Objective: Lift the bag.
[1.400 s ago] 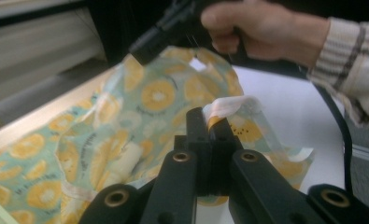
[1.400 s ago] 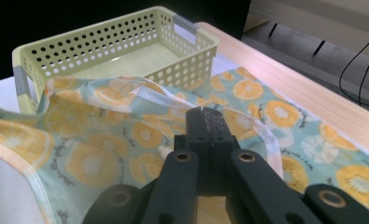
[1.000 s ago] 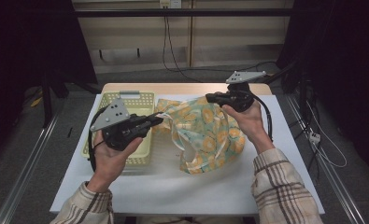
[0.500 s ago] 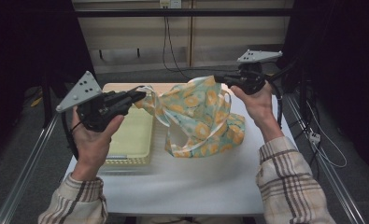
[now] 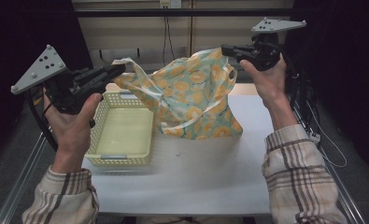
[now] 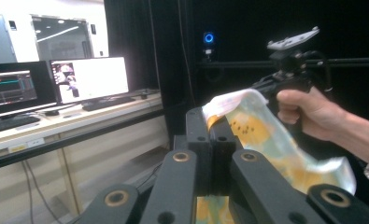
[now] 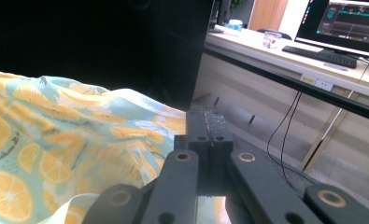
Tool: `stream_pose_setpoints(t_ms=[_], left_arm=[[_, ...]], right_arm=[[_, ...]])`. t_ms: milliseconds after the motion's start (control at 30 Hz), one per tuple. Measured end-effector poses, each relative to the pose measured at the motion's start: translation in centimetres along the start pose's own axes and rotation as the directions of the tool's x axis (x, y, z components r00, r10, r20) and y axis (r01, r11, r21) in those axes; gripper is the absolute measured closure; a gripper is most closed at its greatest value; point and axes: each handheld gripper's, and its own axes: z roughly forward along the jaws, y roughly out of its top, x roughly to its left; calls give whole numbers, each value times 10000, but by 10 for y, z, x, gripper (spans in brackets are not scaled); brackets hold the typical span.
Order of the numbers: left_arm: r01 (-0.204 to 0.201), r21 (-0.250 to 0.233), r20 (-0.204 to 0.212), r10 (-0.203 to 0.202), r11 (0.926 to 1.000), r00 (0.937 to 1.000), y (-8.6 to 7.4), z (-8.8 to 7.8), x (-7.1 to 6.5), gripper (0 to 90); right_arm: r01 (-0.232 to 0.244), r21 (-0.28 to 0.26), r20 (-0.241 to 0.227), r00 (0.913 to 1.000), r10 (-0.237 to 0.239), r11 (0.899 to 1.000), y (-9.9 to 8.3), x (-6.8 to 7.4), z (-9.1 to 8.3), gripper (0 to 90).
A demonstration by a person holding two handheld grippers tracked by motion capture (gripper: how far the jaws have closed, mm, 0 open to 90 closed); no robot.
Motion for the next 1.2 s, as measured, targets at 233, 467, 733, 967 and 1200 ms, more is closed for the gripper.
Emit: stream_pose_setpoints(t_ms=[233, 467, 733, 967, 1200], left_arm=[[32, 972, 46, -37, 9953, 10000, -32, 17, -1, 900], [300, 1777, 62, -316, 9836, 9995, -59, 40, -1, 900], [548, 2730, 7, -572, 9604, 9984, -92, 71, -1, 896], [946, 3301, -348, -880, 9392, 9955, -118, 93, 5, 816], [1345, 3351, -574, -1223, 9325, 9908, -123, 91, 8, 396]], right_arm=[[-541, 625, 219, 9984, 528, 9966, -36, -14, 14, 900], [-1264, 1015, 504, 9913, 1218, 9868, -74, -34, 23, 900], [-1535, 1319, 771, 9865, 1443, 9793, -98, -44, 22, 900], [-1870, 1712, 1193, 9785, 1680, 9673, -118, -54, 30, 900], [-1830, 2119, 1608, 9754, 1505, 9600, -124, -53, 40, 851]])
